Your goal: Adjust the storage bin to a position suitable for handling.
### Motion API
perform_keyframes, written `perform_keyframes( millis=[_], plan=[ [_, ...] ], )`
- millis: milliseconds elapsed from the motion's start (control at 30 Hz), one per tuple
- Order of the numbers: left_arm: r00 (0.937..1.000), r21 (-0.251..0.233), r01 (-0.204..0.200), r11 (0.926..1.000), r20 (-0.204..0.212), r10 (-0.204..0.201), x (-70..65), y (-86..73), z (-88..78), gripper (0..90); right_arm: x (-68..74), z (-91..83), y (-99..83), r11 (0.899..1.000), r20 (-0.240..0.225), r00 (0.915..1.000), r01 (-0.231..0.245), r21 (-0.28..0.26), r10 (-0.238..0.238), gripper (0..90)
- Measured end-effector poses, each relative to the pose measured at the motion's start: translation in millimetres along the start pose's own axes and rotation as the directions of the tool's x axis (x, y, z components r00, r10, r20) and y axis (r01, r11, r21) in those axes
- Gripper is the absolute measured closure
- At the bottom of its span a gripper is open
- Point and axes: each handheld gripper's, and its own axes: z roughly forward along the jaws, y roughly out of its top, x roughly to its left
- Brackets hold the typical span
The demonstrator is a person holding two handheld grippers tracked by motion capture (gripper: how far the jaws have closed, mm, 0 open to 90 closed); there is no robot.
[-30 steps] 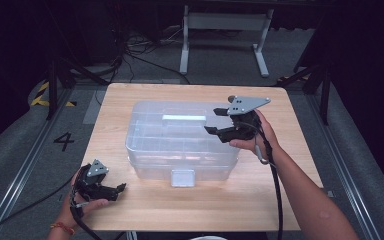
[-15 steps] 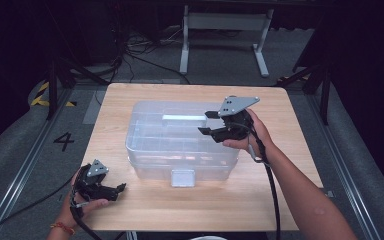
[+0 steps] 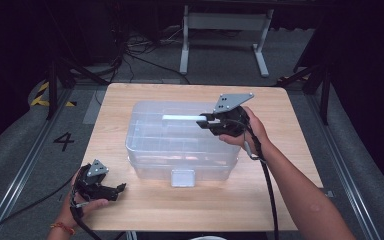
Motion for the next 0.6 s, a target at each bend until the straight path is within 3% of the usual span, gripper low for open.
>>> perform_keyframes(
  millis=[233, 400, 467, 600],
  plan=[
    [0.9996, -0.008, 0.025, 0.9997, -0.014, -0.025, -1.5, 1.6, 1.5, 2.3, 2.9, 1.1, 1.7, 1.000, 0.029, 0.9994, 0.018, 0.015, -0.018, 73.5],
    [0.9980, -0.016, 0.048, 0.9987, -0.040, -0.048, 0.1, 3.4, -0.7, 12.2, 3.3, 1.4, 2.8, 0.999, 0.048, 0.9983, 0.032, 0.017, -0.033, 73.6],
    [0.9974, -0.025, 0.063, 0.9977, -0.032, -0.064, 0.5, 3.0, -0.5, 15.6, 2.7, 1.3, 3.8, 0.999, 0.052, 0.9982, 0.029, 0.017, -0.030, 73.6],
    [0.9978, -0.018, 0.050, 0.9986, -0.043, -0.051, 0.8, 4.5, -0.8, 16.8, 0.5, 0.8, 4.5, 1.000, 0.050, 0.9985, 0.019, 0.010, -0.020, 73.6]
  ],
)
